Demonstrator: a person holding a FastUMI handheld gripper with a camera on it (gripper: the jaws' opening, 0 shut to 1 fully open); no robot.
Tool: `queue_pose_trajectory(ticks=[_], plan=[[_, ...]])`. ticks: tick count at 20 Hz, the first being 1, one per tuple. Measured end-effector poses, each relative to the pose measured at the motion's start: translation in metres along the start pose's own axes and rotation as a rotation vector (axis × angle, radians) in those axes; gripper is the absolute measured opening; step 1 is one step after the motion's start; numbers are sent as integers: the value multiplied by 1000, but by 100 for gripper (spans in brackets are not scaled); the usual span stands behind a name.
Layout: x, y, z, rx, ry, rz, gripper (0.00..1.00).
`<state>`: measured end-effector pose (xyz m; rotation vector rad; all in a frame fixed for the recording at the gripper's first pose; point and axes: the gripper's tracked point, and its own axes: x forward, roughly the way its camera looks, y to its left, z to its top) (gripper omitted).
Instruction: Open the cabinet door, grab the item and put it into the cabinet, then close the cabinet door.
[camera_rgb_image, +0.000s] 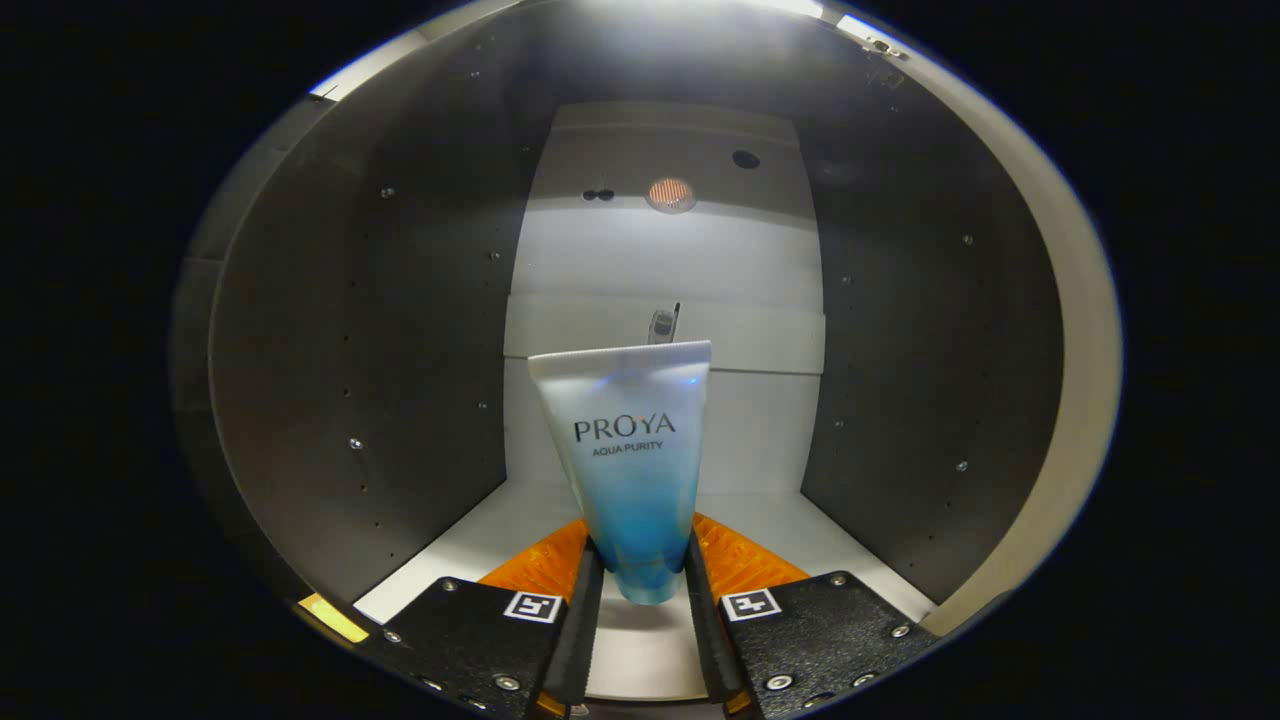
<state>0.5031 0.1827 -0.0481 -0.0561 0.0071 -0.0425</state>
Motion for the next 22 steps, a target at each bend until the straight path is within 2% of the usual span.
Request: queue_pose_trajectory(ticks=[10, 16, 20, 22], plan=[[14, -5, -42, 70, 119, 3, 45], [14, 0, -47, 69, 122, 21, 49], [5, -2, -28, 104, 80, 14, 80], [-7, -3, -17, 101, 63, 20, 83]])
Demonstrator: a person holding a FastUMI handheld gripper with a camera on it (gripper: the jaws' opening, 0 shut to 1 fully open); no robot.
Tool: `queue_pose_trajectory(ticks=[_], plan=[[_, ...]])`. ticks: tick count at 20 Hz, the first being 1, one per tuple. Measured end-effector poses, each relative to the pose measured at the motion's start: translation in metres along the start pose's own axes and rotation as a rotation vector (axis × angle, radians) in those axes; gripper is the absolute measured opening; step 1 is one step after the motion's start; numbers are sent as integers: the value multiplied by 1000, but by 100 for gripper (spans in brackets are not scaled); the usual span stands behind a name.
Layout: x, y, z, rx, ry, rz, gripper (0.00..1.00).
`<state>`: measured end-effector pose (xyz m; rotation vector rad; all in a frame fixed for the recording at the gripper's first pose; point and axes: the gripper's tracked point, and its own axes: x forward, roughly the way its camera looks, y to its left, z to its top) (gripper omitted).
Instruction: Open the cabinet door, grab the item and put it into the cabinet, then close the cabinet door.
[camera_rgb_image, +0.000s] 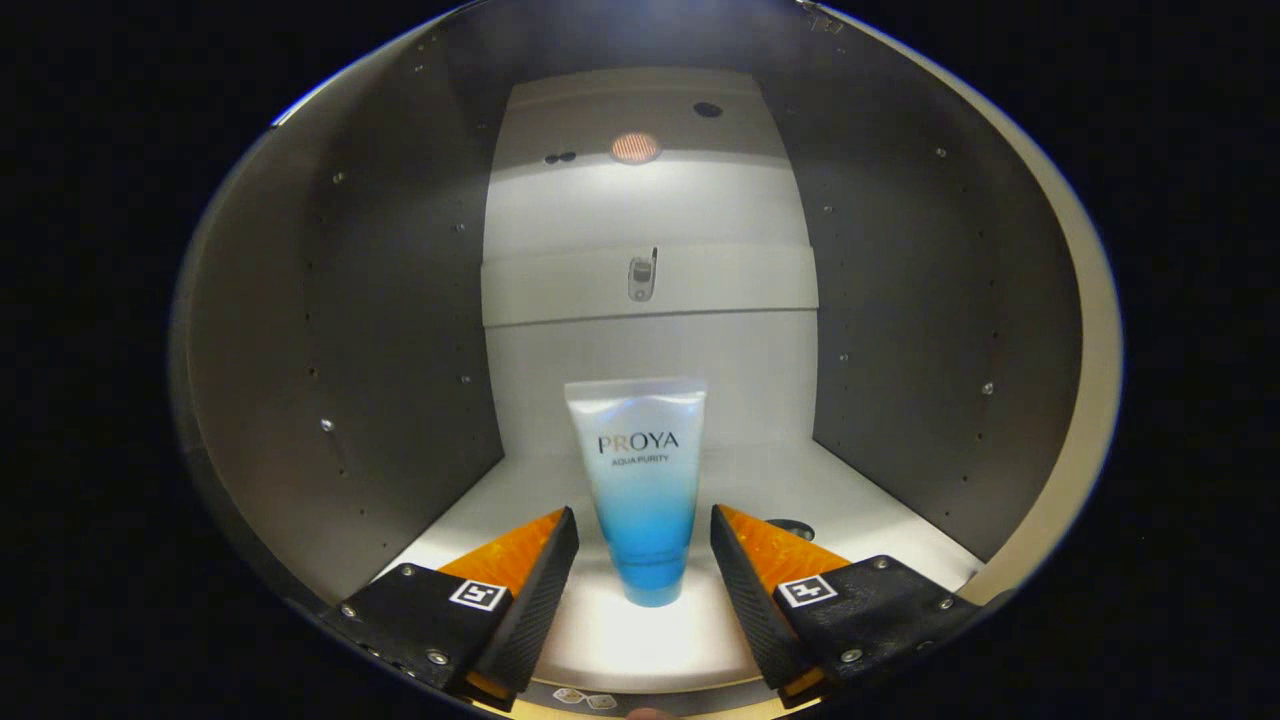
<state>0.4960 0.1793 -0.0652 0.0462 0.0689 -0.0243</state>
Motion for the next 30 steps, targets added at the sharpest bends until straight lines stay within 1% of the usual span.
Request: queue_pose_trajectory(ticks=[2, 3, 4, 7, 13, 16, 21, 24, 27, 30], plan=[[-17, 3, 9, -12, -9, 5, 84], [-28, 3, 13, -13, -14, 5, 87], [-41, 4, 18, -9, -21, 9, 89], [-84, 7, 27, -14, -36, 18, 91], [-185, 5, 32, -40, -31, 9, 93], [-238, 4, 36, -23, -53, 4, 93], [-324, 3, 30, 13, -45, 28, 93], [-369, -8, 21, -13, -23, 21, 93], [-411, -21, 27, -28, -47, 26, 93], [-443, -45, 21, -51, -15, 22, 93]])
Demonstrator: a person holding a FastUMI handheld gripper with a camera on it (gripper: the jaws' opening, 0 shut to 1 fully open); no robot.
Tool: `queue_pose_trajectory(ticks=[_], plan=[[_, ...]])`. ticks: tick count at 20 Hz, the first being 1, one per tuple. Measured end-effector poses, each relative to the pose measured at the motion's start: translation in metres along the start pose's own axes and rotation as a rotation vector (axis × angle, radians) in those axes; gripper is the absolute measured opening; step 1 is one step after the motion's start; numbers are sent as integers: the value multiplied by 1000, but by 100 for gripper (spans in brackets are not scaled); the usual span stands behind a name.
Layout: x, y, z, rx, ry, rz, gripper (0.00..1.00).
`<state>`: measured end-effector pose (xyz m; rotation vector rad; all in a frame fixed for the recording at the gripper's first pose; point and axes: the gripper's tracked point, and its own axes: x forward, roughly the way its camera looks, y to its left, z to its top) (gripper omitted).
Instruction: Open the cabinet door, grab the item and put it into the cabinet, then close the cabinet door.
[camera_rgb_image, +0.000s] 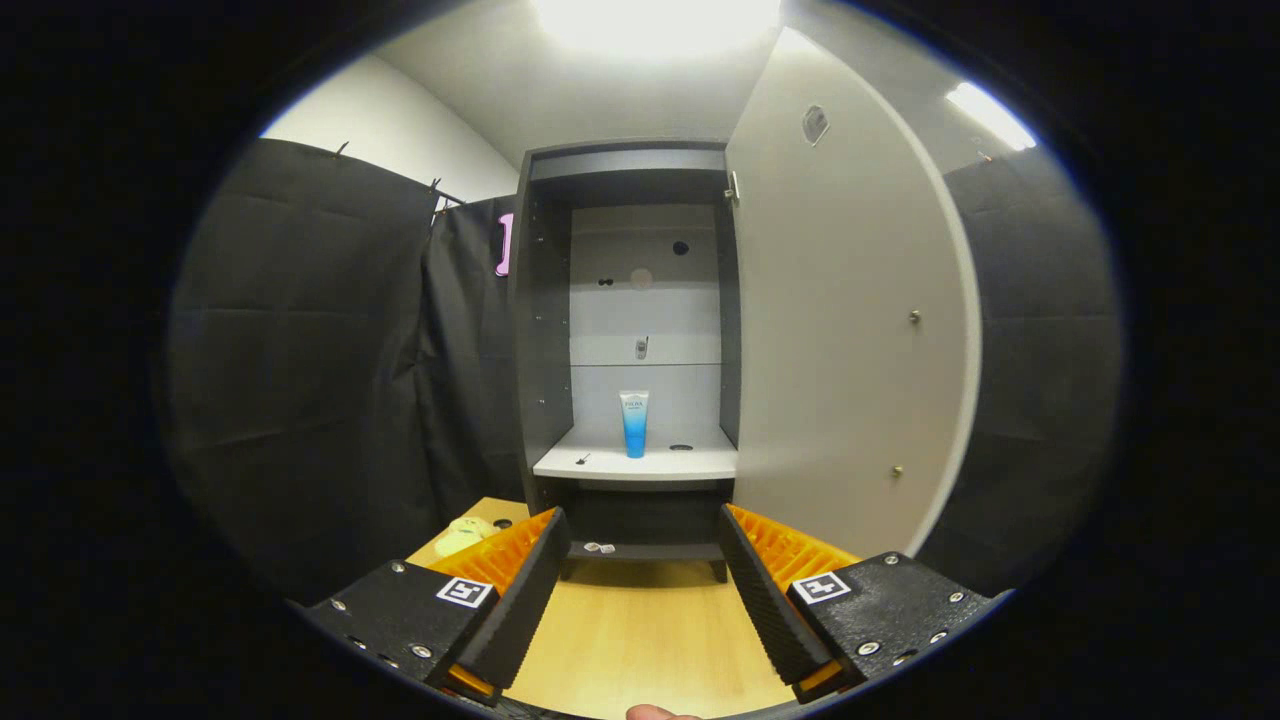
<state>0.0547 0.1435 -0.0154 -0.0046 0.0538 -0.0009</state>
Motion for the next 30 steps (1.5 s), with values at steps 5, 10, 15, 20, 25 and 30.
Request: queue_pose_trajectory(ticks=[5, 10, 15, 20, 25, 30], plan=[[-44, -77, -6, 76, 66, -61, 93], [-73, -175, 1, 34, 52, -218, 93], [-40, -224, 27, -7, 33, -221, 93], [-3, -238, 37, -55, 39, -195, 93], [3, -232, 31, -27, 56, -155, 91], [3, -225, 26, 89, 75, -170, 90]])
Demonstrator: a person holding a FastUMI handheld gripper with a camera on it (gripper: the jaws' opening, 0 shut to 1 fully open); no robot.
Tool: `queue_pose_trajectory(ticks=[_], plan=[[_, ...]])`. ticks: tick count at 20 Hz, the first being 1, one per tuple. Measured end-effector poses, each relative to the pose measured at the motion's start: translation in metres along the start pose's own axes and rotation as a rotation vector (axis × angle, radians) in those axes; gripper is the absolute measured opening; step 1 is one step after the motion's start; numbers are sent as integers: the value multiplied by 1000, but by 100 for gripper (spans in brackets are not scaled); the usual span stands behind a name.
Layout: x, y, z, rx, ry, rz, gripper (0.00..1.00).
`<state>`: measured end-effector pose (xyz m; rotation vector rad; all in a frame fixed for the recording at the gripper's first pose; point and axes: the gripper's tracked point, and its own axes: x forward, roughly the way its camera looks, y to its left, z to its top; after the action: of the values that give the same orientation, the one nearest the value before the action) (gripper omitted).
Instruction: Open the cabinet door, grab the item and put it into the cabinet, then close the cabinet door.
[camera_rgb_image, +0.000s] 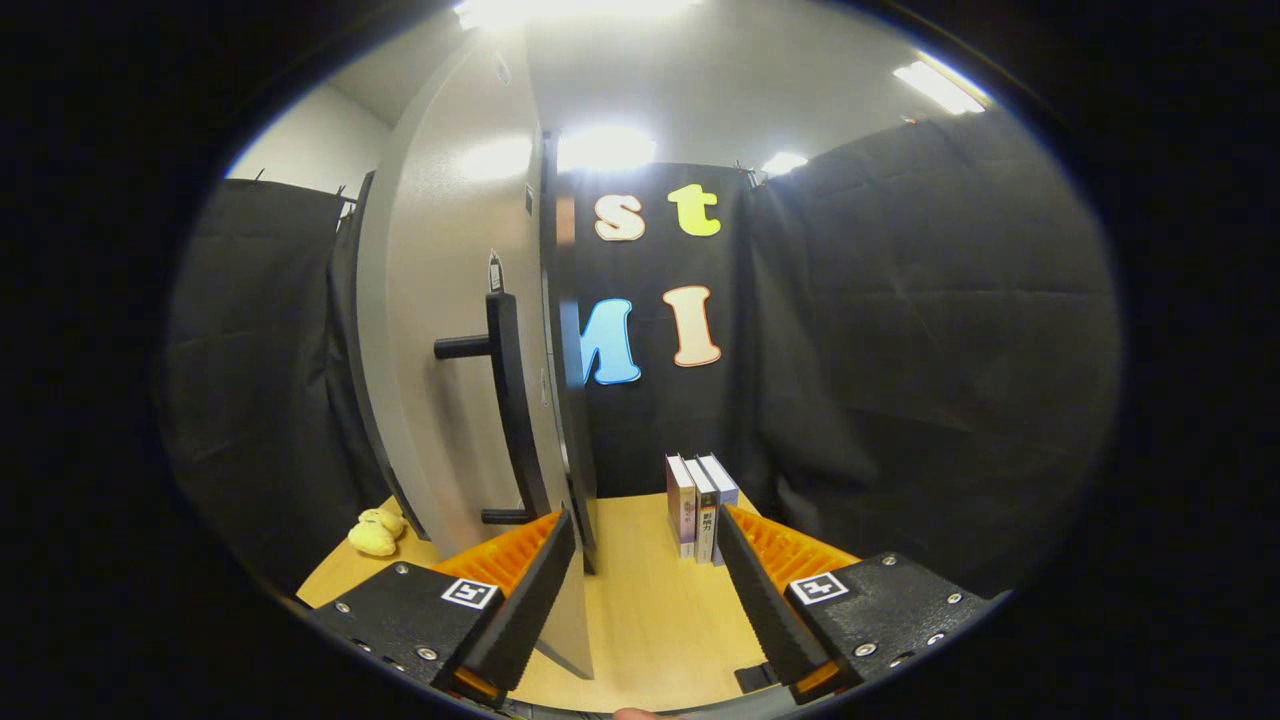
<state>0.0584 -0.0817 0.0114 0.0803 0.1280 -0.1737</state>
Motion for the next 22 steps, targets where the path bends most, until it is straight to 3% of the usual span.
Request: queue_pose_trajectory(ticks=[7, 22], plan=[[-11, 30, -2, 15, -4, 0, 90], [-9, 164, -19, 48, -13, 63, 90]])
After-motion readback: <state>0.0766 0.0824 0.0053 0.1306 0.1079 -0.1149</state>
